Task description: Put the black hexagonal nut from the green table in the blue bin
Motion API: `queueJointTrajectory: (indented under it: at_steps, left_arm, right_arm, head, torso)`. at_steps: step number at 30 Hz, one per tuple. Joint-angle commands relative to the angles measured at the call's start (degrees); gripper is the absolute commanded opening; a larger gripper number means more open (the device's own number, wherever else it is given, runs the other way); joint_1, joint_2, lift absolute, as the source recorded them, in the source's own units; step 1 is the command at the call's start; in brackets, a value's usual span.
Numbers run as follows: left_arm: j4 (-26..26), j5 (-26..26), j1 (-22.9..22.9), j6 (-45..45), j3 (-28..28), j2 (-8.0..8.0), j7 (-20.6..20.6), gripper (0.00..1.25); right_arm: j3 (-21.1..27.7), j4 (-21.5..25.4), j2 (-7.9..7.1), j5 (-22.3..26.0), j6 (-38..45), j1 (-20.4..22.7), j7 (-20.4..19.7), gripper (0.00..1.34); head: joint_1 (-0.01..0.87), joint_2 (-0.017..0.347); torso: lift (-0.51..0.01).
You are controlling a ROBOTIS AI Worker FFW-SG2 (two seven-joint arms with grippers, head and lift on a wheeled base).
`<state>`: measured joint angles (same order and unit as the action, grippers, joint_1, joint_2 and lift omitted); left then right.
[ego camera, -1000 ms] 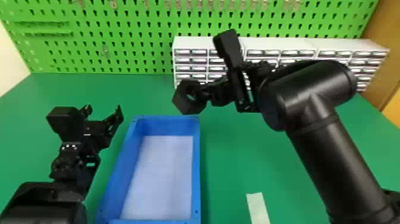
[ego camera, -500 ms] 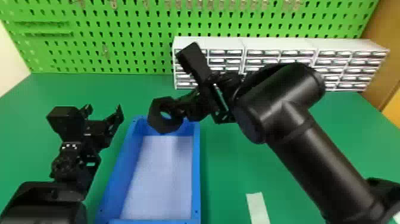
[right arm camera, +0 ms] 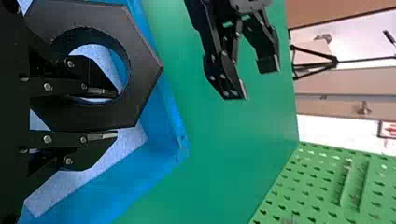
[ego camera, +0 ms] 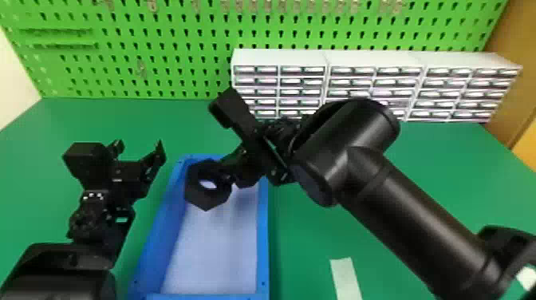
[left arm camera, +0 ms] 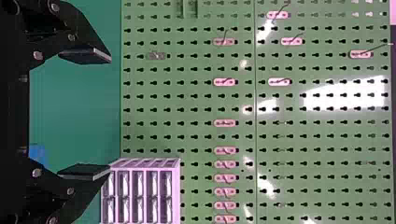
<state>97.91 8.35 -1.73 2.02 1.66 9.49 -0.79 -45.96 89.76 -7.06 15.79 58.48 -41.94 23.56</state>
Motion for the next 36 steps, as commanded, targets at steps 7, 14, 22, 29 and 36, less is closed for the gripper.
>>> queueJointTrajectory:
  at_steps: [7, 14, 22, 29, 36]
  left_arm:
    - [0.0, 0.0, 0.06, 0.0, 0.01, 0.0, 0.0, 0.83]
    - [0.0, 0.0, -0.03, 0.0, 0.1, 0.0, 0.0, 0.83]
    - [0.0, 0.0, -0.03, 0.0, 0.1, 0.0, 0.0, 0.83]
    - [0.0, 0.0, -0.03, 0.0, 0.1, 0.0, 0.0, 0.83]
    - [0.0, 0.0, -0.03, 0.0, 0.1, 0.0, 0.0, 0.83]
  right_arm:
    - [-6.34, -3.8, -0.33, 4.69, -2.93, -1.21, -3.26, 0.3]
    - [-9.59, -6.0, -0.41, 6.36, -4.16, -1.91, -5.19, 0.3]
    - [-9.59, -6.0, -0.59, 5.75, -3.98, -2.26, -5.63, 0.31]
    - [-9.5, -6.0, -0.59, 5.04, -3.81, -2.26, -5.89, 0.97]
    - [-9.15, -6.0, -0.59, 4.6, -3.46, -2.26, -5.98, 1.18]
  head:
    - [0.686, 0.052]
    - [0.686, 0.052]
    - [0.686, 0.052]
    - [0.686, 0.052]
    - [0.686, 0.052]
  torso:
    - [-0.097]
    - [-0.097]
    - [-0.097]
    - [-0.097]
    - [-0.097]
